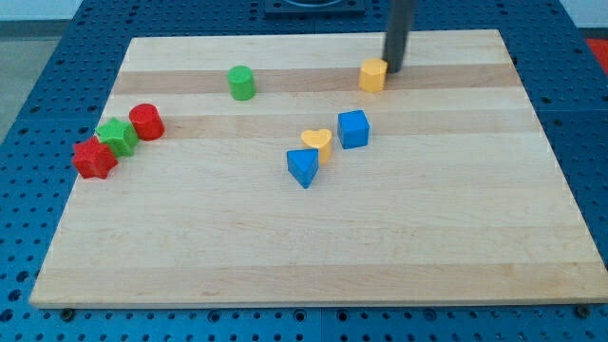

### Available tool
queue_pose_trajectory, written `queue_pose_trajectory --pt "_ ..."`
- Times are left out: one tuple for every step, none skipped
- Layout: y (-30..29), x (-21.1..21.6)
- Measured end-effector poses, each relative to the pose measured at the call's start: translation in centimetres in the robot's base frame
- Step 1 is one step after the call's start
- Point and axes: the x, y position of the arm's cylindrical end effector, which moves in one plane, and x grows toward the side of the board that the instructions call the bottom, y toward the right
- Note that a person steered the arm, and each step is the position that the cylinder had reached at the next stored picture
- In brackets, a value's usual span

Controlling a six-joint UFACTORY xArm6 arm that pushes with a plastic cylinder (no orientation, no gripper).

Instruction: Move the yellow hexagon to the right side of the green circle

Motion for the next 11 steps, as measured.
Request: queue_pose_trajectory --pt "-2.4 0.9" --pt "3.5 0.9" --pt "7.4 2.2" --pt "5.3 3.2" --pt "1.1 3.2" --pt "-2.8 3.1" --pt "-2.9 4.4" --pt "-3.4 5.8" --pt "-6.1 5.1" --pt "-9.9 3.0" --pt "-10.7 3.1"
